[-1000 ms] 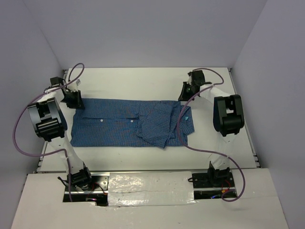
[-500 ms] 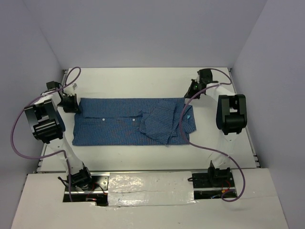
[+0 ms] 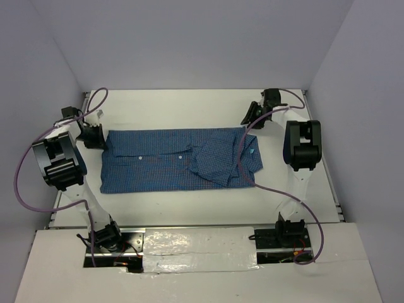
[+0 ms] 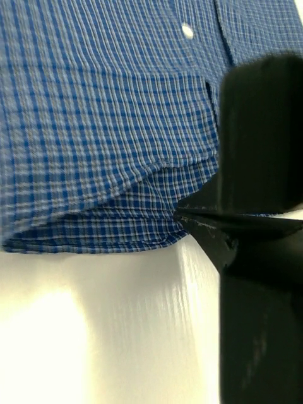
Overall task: Fold and stack the long sleeve shirts
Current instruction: Fold the shirt
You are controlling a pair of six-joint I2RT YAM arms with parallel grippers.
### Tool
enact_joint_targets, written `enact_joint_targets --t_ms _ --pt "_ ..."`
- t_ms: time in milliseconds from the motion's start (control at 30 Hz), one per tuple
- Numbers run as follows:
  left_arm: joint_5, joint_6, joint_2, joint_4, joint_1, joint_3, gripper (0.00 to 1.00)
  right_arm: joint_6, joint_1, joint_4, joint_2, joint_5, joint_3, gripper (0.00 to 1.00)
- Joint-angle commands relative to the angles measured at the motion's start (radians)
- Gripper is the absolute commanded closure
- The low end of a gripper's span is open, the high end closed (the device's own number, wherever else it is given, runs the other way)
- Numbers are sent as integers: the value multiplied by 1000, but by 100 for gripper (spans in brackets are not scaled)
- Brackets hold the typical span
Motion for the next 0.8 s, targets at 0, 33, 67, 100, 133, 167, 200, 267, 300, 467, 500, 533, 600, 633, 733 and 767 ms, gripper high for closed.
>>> enact_joint_targets --t_ms 0,33,67,100,133,167,200,267,300,467,500,533,600,633,733,767 --pt "64 18 -21 -45 5 89 84 -58 4 -39 -19 12 81 52" --pt "70 15 -23 -56 4 115 75 -65 4 -59 -33 32 82 47" --pt "71 13 -27 -73 4 126 70 -77 0 -71 -68 80 79 46" --pt "71 10 -33 -79 4 135 65 -80 0 -82 -85 106 79 45" --pt "70 5 -40 -84 4 152 58 -77 -3 -120 -106 129 78 45" --pt "67 1 -56 -87 4 159 55 -69 -3 -139 -158 153 73 39" --pt "68 -11 -64 -87 4 165 52 -45 -32 -149 -190 195 37 39" --pt "85 -24 -90 -77 4 179 46 -17 -42 -142 -317 218 -90 33" --pt "94 -36 -95 -70 4 179 43 13 -49 -131 -361 226 -141 33" --pt "62 -36 -21 -44 -24 222 31 98 -54 -52 -624 169 -506 34" --pt "56 -33 -4 -50 -28 236 29 107 -54 -32 -651 137 -551 34" --pt "50 -30 25 -51 -33 259 28 116 -52 -27 -674 129 -594 35" --pt "30 -22 42 -41 -48 277 26 125 -51 -19 -729 114 -703 36" --pt "24 -16 55 -33 -53 281 26 127 -52 -18 -741 109 -734 36" --pt "1 5 78 -19 -64 297 26 136 -52 -9 -793 88 -864 36" --pt "-4 10 85 -22 -68 297 26 142 -51 2 -804 83 -887 36"
